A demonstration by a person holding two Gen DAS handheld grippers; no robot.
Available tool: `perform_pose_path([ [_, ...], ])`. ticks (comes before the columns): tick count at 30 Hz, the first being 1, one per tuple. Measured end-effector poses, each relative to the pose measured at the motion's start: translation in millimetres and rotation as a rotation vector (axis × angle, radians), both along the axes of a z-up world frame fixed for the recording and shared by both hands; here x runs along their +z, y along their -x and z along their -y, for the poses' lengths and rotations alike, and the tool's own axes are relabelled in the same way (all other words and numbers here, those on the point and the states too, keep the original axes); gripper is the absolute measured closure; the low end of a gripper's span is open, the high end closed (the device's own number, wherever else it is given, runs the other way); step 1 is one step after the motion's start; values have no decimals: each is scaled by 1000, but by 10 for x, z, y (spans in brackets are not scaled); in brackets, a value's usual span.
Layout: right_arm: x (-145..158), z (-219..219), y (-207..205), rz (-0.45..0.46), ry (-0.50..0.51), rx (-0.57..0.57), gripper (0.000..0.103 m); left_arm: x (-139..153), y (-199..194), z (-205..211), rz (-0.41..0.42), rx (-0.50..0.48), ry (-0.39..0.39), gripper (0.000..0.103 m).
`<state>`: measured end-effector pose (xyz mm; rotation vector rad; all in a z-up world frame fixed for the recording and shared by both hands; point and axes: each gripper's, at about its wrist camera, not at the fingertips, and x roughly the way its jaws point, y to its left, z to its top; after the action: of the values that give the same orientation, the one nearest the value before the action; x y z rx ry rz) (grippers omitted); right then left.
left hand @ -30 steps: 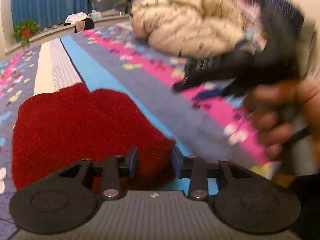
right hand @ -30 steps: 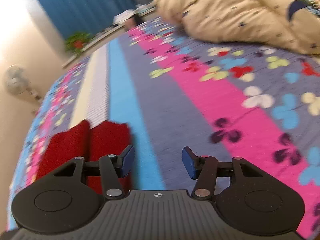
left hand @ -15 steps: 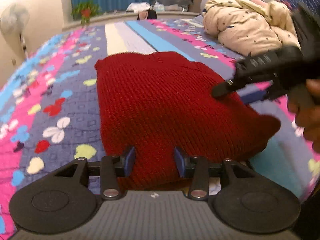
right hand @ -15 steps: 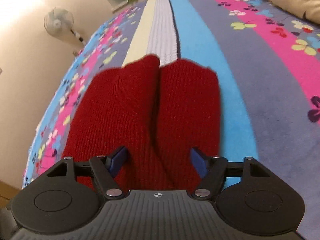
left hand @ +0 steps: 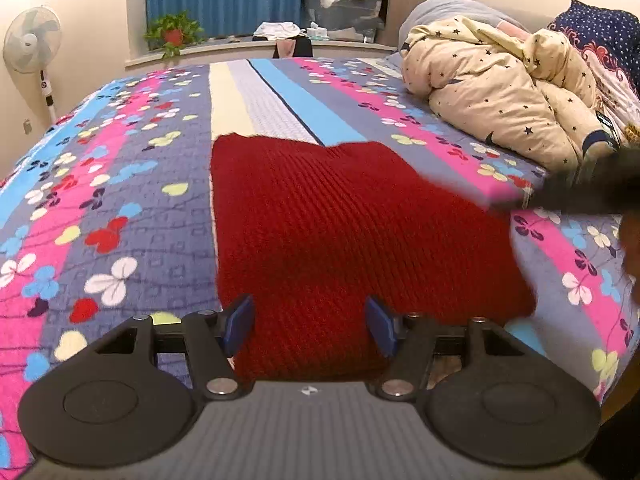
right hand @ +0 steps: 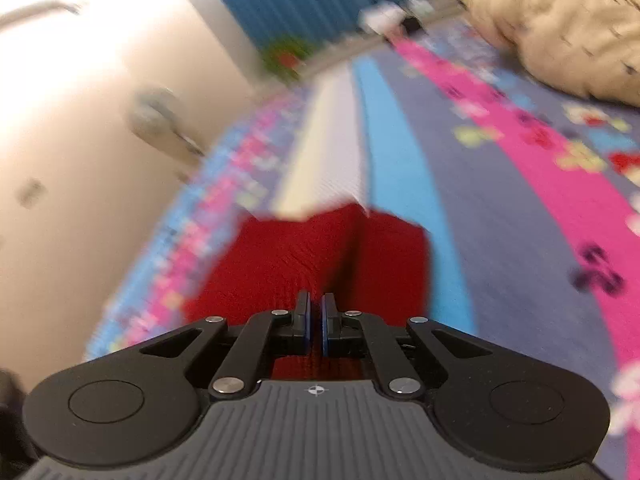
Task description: Fold small clothes
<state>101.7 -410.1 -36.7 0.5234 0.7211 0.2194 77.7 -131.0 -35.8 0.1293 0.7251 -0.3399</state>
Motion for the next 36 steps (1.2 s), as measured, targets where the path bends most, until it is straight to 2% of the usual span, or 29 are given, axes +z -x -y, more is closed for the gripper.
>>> perform_pose_path([
  [2,-275,27,-126,-180,-1,4,103,96,-49,10,7,5,30,36],
  [3,-370,-13,-177,-249,44,11,103,143,-78,21,19,8,34,36],
  [5,-494,-171,-245,-319,255,20,103,190,-145,40,49,9,17,36],
  [6,-504,-204,-259,-321,289,17,103,161,-191,40,56,7,-5,36],
  [7,-500,-187,-278,-318,273,6,102,78,-258,46,37,7,-42,36],
  [8,-483,-140,-295,-317,236,-16,101,-85,-361,45,-36,8,-95,28],
  [9,-449,-62,-287,-306,186,-54,101,-210,-418,31,-87,10,-127,25],
  [10,-427,7,-274,-290,144,-89,97,-280,-447,0,-120,5,-134,24],
  [12,-320,133,-247,-219,44,-160,78,-218,-466,-75,-118,-18,-92,24],
  [13,-256,180,-204,-175,0,-186,59,-180,-492,-110,-126,-25,-72,24],
  [14,-199,211,-170,-129,-36,-200,44,-140,-541,-163,-140,-22,-45,23],
  [16,-157,188,-198,-85,-57,-163,33,-65,-670,-275,-140,20,7,21],
  [17,-157,131,-231,-88,-52,-118,28,-35,-738,-332,-139,43,35,14],
  [19,-214,-29,-300,-130,-20,-13,26,7,-941,-448,-155,93,120,13],
  [21,-329,-256,-357,-211,83,83,24,45,-1164,-514,-174,164,158,13],
  [23,-482,-399,-418,-299,189,121,16,56,-1399,-555,-206,204,199,13],
  [24,-509,-412,-443,-314,201,119,14,32,-1507,-571,-231,204,236,13],
  [28,-551,-363,-502,-339,170,95,11,-177,-1881,-591,-361,187,367,12],
  [29,-576,-355,-515,-348,164,91,11,-237,-1918,-581,-377,188,386,7],
  [31,-614,-398,-524,-351,170,92,10,-371,-1988,-548,-398,186,415,2],
  [36,-637,-405,-524,-372,150,81,9,-654,-2123,-583,-482,215,527,1],
])
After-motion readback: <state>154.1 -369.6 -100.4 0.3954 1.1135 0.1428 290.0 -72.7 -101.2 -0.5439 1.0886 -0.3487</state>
